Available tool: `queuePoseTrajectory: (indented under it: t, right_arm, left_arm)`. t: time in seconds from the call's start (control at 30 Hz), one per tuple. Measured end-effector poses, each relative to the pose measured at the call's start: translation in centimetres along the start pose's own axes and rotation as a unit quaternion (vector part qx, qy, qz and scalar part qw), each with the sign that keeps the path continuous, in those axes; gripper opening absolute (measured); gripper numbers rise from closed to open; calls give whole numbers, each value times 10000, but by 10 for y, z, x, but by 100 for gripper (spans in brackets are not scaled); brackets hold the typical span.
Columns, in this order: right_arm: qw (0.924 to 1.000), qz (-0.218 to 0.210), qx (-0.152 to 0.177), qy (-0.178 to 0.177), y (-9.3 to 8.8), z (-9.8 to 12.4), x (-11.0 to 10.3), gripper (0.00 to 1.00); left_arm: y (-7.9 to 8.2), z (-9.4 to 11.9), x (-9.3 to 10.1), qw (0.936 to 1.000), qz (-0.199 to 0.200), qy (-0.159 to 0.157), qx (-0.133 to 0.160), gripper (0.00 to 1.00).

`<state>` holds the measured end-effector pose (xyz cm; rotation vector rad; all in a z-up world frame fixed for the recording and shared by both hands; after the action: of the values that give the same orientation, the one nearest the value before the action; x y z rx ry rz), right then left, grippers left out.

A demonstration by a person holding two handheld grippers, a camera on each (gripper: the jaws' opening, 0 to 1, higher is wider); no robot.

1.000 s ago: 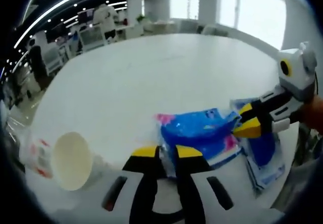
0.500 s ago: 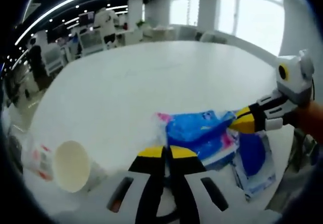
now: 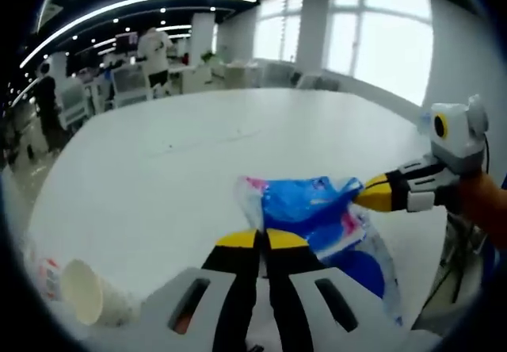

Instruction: Arrange the tabletop items into an orderly group along one side of the table until the central work area is clear of visible clutter.

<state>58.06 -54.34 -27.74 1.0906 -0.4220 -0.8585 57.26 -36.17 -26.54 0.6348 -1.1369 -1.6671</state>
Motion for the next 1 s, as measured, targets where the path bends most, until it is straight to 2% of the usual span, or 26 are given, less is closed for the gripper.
queuePoseTrajectory:
  t: [0.23,0.33,0.47,0.6,0.8,1.0]
  right_arm:
    - [9987,16,265,-433,9,19,29,2]
    - [9973,83,351,-632,11,25,41,2]
    - [9959,109,413,-794,11,27,53,2]
    - [9939,342,363,-988,6,22,67,2]
    - [9923,410,288,-1131,-2,12,85,2]
    - [9918,527,137,-1154,-13,-2,98,2]
  left_arm:
    - [8,-23,20,9993,168,-229,255,0]
    - [17,-33,31,9974,148,-407,583,0]
    - [17,-50,36,9964,270,-434,676,0]
    - [17,-66,40,9943,452,-500,826,0]
    - [8,-91,44,9943,452,-638,718,0]
    - [-6,-109,47,9965,-19,-767,339,0]
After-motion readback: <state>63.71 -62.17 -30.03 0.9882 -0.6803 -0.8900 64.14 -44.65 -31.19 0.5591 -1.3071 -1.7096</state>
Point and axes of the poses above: the point that each gripper's makers call its tool centre point, and the gripper's own axes: z roughly backward along the fingers, x roughly to its right, y roughly out of its top, the point moved 6 cm from there along z, roughly backward along the fingers, and after that the axes turned 5 degrees about x, right-handed, at the moved point
